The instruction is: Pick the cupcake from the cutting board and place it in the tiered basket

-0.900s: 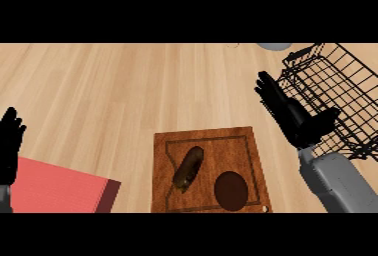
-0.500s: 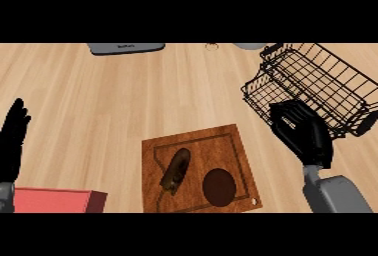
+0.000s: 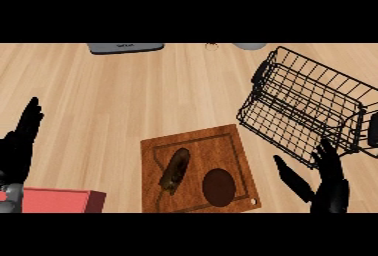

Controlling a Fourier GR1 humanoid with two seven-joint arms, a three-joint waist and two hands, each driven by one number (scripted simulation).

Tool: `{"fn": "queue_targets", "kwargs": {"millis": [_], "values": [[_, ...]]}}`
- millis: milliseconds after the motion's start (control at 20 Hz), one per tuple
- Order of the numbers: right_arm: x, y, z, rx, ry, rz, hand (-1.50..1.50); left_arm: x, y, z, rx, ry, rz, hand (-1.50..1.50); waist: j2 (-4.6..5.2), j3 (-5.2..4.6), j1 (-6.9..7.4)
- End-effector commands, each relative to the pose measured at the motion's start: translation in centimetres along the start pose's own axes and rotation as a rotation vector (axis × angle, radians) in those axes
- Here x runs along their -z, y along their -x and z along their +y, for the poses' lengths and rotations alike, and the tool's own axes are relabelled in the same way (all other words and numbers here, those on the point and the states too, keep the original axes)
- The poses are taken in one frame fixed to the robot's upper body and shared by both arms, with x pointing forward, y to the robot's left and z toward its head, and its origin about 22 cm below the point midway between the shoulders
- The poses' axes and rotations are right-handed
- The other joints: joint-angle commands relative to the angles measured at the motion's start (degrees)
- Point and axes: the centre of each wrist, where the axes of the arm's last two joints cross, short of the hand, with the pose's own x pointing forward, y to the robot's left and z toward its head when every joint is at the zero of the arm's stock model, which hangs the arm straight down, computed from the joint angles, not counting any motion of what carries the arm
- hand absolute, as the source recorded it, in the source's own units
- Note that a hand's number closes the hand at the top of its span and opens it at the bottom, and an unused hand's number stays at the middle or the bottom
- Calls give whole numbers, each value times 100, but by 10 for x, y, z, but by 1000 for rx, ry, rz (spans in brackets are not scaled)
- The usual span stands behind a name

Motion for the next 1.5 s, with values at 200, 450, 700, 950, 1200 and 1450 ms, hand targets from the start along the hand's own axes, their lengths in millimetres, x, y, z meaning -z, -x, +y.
{"fn": "queue_targets", "kwargs": {"millis": [200,450,700,950,1200,1450], "values": [[-61,31,-51,-350,-168,172,-150,0,-9,-21,4,80,-60,0,180,9,394],[-61,7,-58,-426,-260,224,-150,6,-20,-22,12,104,-74,0,212,3,551],[-53,-25,-60,-470,-237,310,-150,10,-29,-35,-16,118,-91,0,224,12,632],[-58,-60,-49,-510,-277,478,-150,12,-27,-43,1,131,-97,0,216,38,744],[-56,-98,-34,-601,-288,550,-150,11,-32,-48,5,139,-116,0,190,48,833],[-61,-102,-14,-658,-315,595,-150,11,-27,-46,-3,145,-82,0,172,67,771]]}}
